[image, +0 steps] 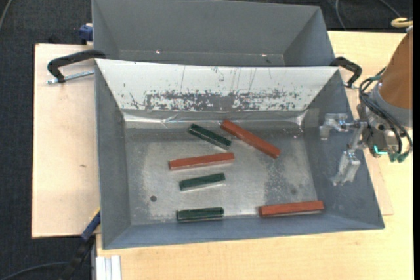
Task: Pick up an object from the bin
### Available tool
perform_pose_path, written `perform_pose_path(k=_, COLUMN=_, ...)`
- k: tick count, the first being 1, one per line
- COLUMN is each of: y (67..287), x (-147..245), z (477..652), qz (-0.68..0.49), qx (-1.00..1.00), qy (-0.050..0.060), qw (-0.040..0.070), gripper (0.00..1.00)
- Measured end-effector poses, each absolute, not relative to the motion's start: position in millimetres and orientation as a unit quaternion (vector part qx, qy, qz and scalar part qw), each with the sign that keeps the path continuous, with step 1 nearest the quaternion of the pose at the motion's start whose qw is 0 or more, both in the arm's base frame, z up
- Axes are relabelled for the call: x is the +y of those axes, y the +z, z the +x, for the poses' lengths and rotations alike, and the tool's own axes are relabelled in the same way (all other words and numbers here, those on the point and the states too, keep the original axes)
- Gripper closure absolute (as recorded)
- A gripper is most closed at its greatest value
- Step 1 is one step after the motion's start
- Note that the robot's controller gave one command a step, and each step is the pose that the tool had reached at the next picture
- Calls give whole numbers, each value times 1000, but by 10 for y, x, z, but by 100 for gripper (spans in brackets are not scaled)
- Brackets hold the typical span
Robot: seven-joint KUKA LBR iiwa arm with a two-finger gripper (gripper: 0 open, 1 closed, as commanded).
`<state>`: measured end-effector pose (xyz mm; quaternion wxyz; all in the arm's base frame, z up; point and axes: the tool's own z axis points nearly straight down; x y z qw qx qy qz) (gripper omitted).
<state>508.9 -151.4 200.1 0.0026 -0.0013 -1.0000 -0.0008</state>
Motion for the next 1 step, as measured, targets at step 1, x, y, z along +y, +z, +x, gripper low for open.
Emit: perform_pose_path(k=1, y=663, x=-937, z=5740, qz=-5, qx=-1000, qy=-2, qw=1, gripper=0)
